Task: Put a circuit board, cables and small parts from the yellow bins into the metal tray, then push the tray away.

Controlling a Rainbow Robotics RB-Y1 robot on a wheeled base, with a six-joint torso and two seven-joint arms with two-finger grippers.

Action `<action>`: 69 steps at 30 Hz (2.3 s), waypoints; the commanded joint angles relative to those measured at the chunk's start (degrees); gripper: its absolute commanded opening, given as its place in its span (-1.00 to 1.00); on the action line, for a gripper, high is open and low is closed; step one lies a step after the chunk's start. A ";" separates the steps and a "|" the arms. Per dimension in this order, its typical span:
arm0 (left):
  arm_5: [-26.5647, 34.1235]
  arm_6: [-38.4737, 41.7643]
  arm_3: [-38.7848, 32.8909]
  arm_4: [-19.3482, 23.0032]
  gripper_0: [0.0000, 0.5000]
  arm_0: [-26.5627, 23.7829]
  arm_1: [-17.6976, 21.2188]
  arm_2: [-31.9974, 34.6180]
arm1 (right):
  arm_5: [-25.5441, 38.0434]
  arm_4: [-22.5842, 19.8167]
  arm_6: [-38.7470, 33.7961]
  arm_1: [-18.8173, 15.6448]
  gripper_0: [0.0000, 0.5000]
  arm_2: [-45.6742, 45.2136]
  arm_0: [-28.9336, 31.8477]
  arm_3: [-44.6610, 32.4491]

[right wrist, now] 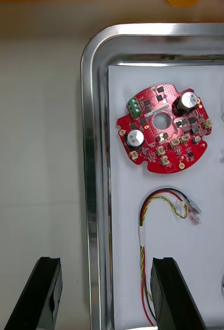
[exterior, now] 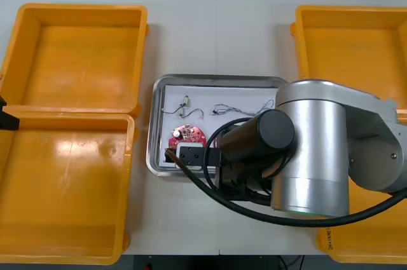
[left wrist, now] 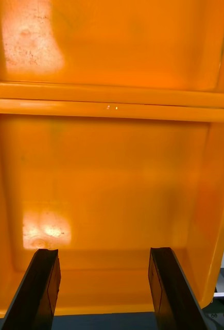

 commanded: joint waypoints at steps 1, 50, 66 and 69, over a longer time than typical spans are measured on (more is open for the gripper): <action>-0.51 -5.40 -1.59 0.95 1.00 0.92 2.64 1.82 | -2.87 1.00 1.55 0.45 1.00 3.57 -2.59 1.92; -0.25 -5.40 -1.77 1.48 1.00 0.92 2.55 1.82 | -14.21 12.78 0.67 2.30 1.00 17.37 -4.35 15.37; -0.25 -5.40 -1.77 1.48 1.00 0.92 2.55 1.82 | -13.68 11.19 -2.41 0.89 1.00 17.37 -4.35 15.19; -0.25 -5.40 -1.77 1.48 1.00 0.92 2.55 1.82 | -13.24 11.28 -3.02 0.89 1.00 17.37 -4.00 15.19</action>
